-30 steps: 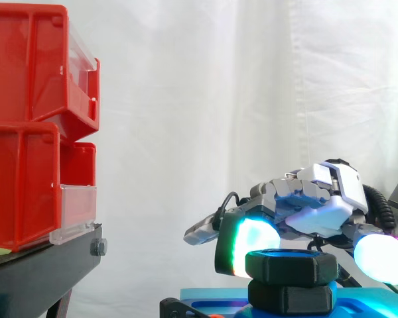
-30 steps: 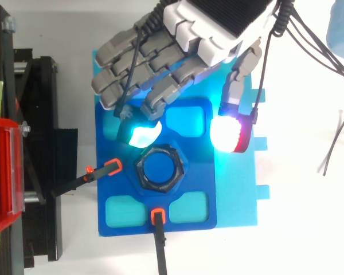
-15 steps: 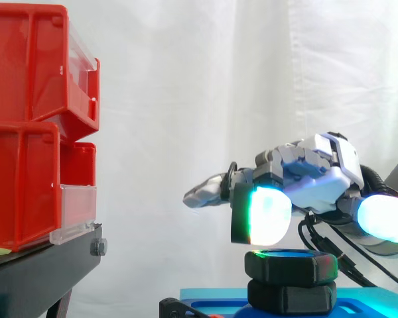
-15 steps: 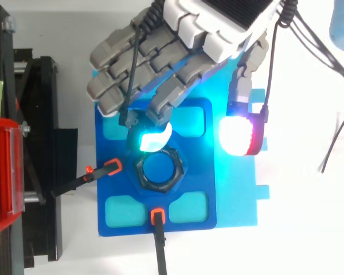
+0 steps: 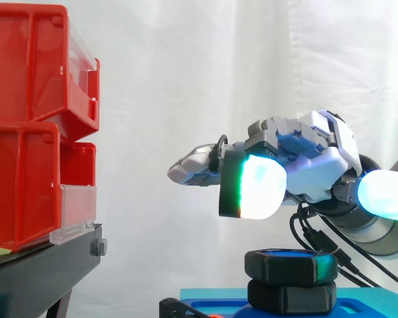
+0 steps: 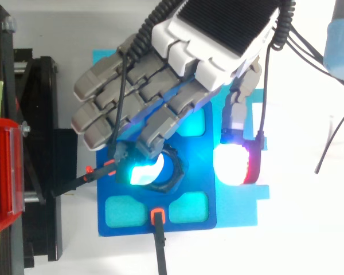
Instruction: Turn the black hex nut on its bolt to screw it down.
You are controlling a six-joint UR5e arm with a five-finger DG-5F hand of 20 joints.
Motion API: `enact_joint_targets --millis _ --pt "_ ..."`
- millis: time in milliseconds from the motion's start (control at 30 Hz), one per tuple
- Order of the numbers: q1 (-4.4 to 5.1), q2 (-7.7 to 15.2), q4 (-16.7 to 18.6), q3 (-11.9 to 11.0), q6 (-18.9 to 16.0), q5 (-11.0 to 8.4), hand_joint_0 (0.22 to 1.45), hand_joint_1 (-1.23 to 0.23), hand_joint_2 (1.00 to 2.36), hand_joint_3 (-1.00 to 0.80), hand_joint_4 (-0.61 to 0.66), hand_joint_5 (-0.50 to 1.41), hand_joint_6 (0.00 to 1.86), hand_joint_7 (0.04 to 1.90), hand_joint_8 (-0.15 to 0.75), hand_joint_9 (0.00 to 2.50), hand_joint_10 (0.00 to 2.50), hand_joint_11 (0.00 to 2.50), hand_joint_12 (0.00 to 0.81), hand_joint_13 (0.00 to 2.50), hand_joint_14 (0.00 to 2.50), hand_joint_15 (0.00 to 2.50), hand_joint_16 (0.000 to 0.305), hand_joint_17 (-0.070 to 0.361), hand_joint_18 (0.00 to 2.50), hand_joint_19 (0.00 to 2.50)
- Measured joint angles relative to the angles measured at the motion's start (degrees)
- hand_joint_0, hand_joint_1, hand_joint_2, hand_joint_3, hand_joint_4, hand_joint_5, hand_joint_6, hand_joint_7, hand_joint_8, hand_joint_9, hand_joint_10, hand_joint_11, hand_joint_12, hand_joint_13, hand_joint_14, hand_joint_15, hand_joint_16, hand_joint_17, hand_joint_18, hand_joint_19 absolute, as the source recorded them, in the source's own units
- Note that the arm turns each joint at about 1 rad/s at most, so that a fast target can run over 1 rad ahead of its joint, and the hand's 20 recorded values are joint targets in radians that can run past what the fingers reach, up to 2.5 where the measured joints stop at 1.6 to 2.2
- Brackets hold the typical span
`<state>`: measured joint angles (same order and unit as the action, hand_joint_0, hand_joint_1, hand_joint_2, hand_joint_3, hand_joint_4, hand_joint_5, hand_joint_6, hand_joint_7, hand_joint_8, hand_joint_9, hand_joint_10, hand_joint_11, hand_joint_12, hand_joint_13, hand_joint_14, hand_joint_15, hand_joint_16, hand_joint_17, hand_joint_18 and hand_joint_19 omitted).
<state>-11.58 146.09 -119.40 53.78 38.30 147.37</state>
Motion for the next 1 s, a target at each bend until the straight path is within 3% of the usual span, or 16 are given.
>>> enact_joint_targets --millis 167,333,600,767,1000 --pt "1.13 -0.01 -0.56 0.51 0.07 -2.74 0.41 -0.45 1.0 -0.5 0.31 -0.19 0.5 0.97 0.324 0.28 0.0 0.15 0.363 0.29 0.0 0.0 0.054 0.121 0.25 0.07" --pt "2.22 -0.01 -2.81 0.6 0.95 -7.02 0.41 -0.45 1.0 -0.5 0.31 -0.19 0.5 0.97 0.322 0.28 0.0 0.14 0.362 0.29 0.0 0.0 0.054 0.121 0.25 0.07" --pt "3.98 -0.08 -10.46 0.61 8.82 -14.47 0.41 -0.45 1.0 -0.5 0.31 -0.19 0.5 0.97 0.322 0.28 0.0 0.14 0.361 0.29 0.0 0.0 0.054 0.121 0.25 0.07" --pt "4.51 -0.08 -12.29 0.56 12.04 -15.3 0.41 -0.45 1.0 -0.5 0.31 -0.19 0.5 0.97 0.323 0.29 0.0 0.15 0.359 0.29 0.0 0.0 0.054 0.12 0.25 0.07" --pt "4.6 -0.51 -14.01 0.47 13.05 -14.77 0.42 -0.45 1.0 -0.5 0.31 -0.19 0.5 0.97 0.322 0.28 0.0 0.15 0.358 0.29 0.0 0.0 0.053 0.12 0.25 0.07"
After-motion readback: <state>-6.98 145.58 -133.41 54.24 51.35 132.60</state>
